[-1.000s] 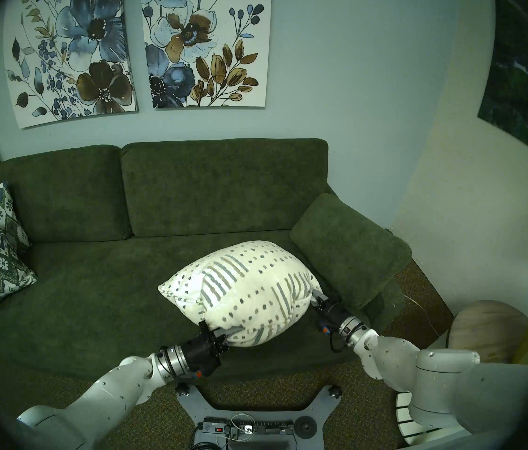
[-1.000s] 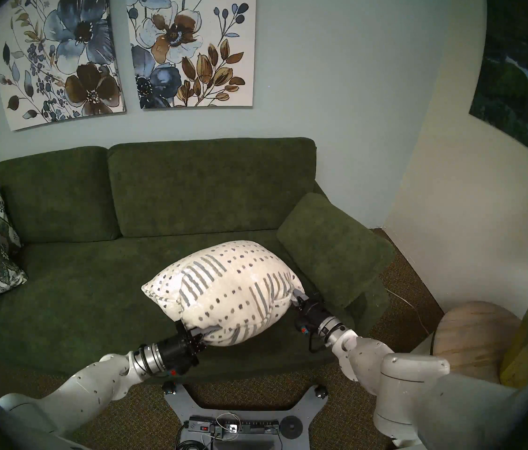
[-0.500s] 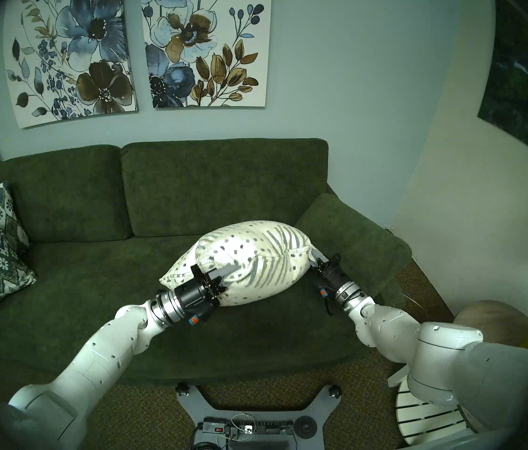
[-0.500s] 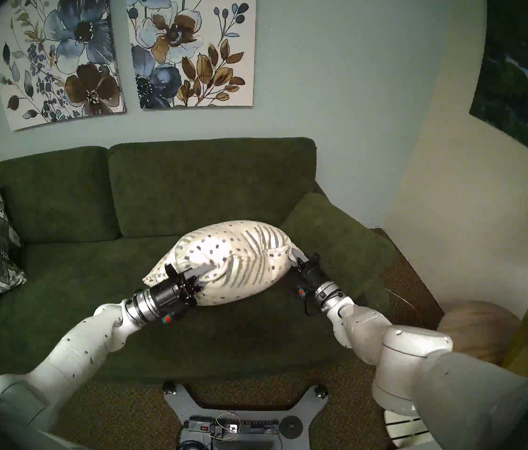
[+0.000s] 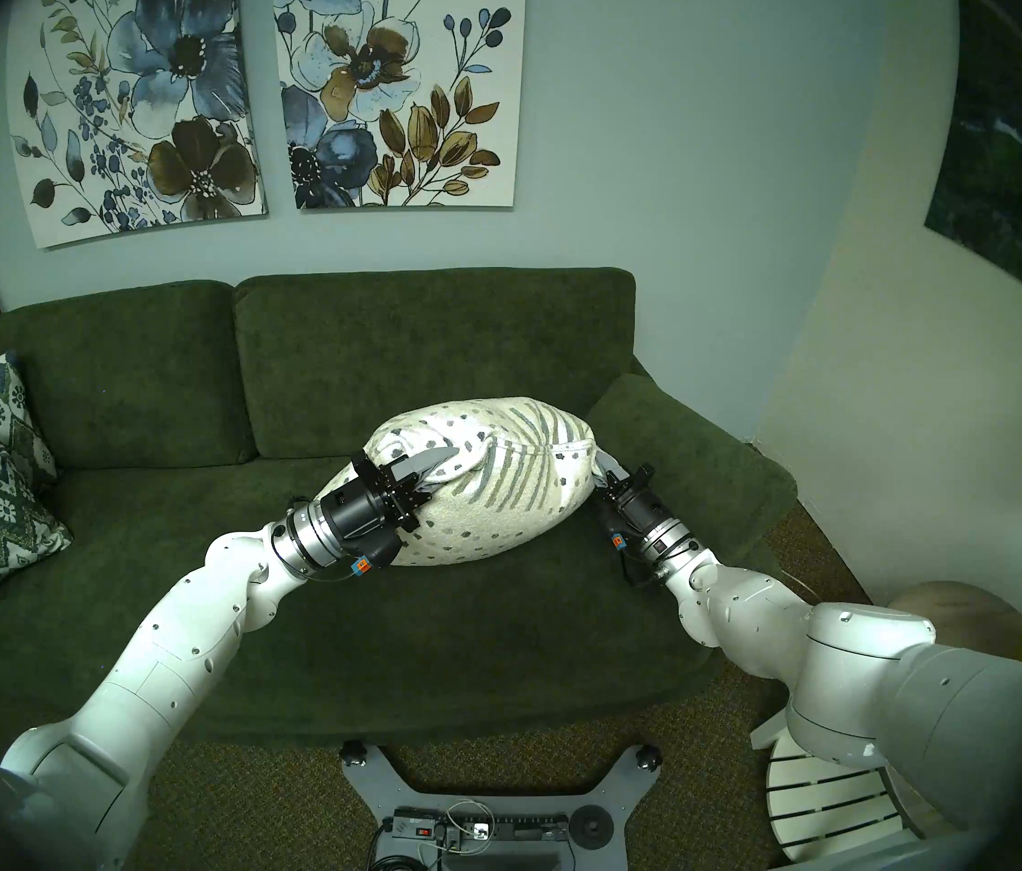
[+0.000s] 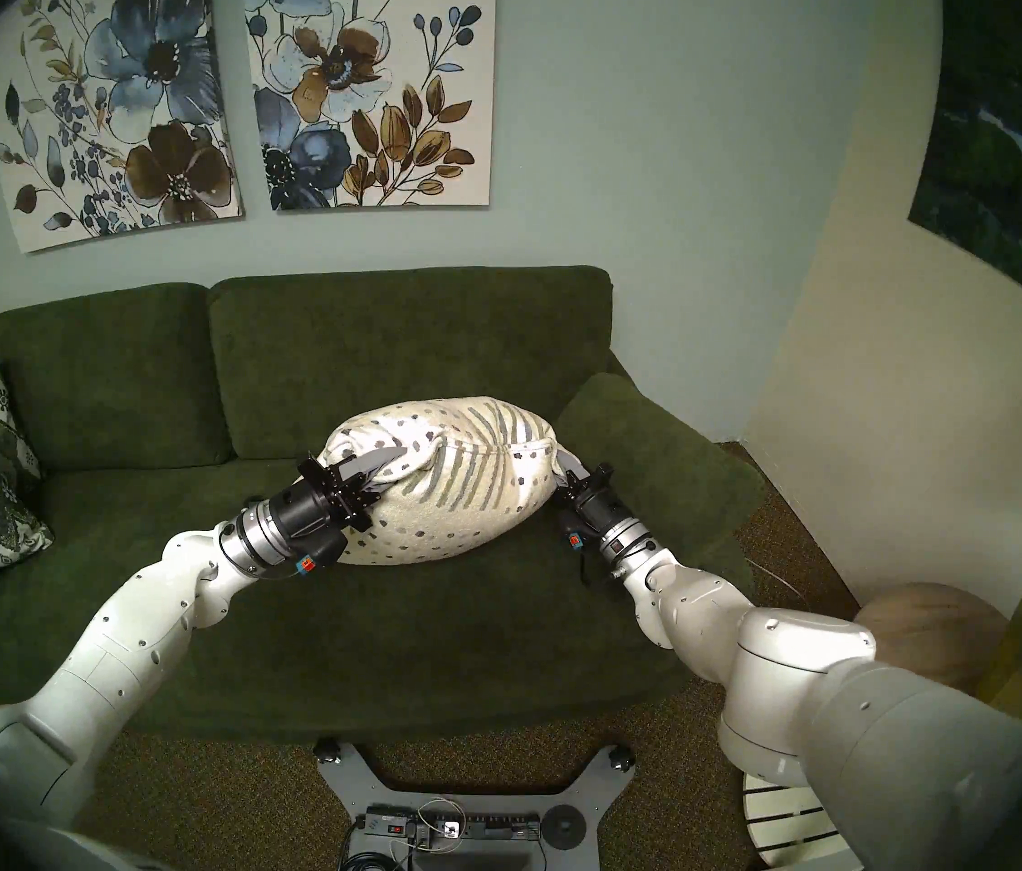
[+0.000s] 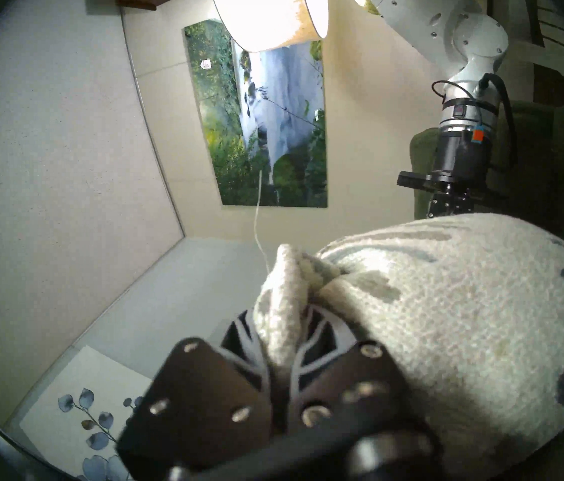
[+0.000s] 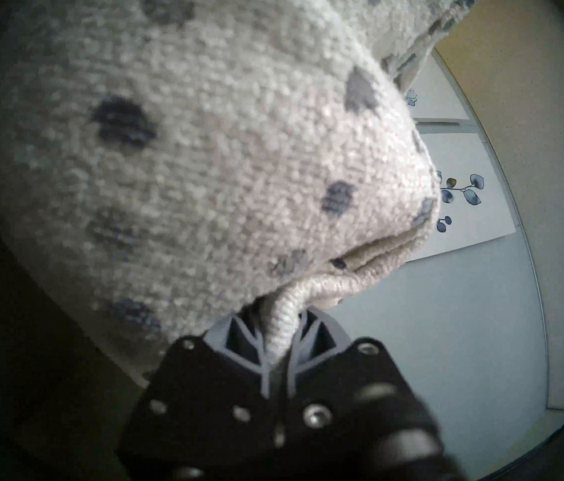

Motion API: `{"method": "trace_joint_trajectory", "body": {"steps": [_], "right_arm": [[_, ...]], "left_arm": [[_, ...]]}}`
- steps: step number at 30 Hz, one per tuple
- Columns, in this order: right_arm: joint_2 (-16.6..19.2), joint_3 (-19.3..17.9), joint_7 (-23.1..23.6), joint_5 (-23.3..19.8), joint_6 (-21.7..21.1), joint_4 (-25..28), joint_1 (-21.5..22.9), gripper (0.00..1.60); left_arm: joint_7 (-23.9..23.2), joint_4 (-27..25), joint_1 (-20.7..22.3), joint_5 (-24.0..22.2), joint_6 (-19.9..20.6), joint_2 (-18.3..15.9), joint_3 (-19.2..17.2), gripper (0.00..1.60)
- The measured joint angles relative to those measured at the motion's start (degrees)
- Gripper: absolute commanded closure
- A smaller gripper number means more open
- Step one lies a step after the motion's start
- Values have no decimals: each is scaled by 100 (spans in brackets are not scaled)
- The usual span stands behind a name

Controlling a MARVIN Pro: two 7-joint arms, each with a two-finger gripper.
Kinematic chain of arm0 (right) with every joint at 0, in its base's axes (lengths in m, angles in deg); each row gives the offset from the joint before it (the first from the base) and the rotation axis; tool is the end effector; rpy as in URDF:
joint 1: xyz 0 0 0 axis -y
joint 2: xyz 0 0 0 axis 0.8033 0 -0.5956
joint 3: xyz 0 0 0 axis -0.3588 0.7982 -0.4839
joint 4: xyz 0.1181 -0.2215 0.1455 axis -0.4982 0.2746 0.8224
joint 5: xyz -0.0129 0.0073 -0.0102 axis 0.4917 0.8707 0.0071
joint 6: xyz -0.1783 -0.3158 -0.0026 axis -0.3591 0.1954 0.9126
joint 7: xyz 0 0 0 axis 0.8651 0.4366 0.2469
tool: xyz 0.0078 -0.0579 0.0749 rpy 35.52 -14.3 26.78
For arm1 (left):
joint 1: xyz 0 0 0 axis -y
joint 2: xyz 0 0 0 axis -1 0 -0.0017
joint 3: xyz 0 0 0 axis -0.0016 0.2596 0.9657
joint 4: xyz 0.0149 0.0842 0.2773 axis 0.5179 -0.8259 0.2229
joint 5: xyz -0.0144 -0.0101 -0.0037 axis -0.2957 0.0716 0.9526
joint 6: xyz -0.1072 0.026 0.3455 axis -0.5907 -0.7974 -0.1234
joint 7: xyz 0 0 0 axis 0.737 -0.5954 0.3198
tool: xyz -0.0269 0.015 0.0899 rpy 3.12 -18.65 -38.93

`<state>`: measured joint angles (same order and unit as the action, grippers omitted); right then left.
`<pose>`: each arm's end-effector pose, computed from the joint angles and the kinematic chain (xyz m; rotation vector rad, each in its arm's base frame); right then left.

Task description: Fluff a cushion

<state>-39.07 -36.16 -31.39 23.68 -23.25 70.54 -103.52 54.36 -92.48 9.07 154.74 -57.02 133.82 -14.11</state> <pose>0.4998 -0.0323 -0.4685 0.8386 1.4186 1.8675 0.4416 0.0442 -0.3197 -0.3094 1.5867 -2.2132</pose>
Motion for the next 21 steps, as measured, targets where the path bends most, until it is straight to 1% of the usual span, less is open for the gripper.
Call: {"method": "trace_joint_trajectory", "body": {"steps": [5, 6, 11, 14, 16, 21], "right_arm": [[-19, 147, -74, 100, -106, 27, -31, 160], [-20, 205, -92, 139, -146, 27, -61, 160], [14, 412, -120, 264, -295, -24, -225, 160], [68, 533, -119, 329, -386, -99, -380, 160], [139, 633, -95, 383, -457, -189, -555, 160], [233, 751, -57, 457, -520, -331, -769, 160]], "left_arm": [[-6, -300, -143, 9, -25, -78, 2, 160], [-11, -381, -225, 15, -34, -107, 23, 160], [-14, -449, -502, 111, -38, -199, 132, 160], [-13, -328, -710, 200, 1, -244, 222, 160], [19, -58, -919, 297, 53, -270, 328, 160], [76, 372, -1167, 435, 105, -275, 500, 160]]}}
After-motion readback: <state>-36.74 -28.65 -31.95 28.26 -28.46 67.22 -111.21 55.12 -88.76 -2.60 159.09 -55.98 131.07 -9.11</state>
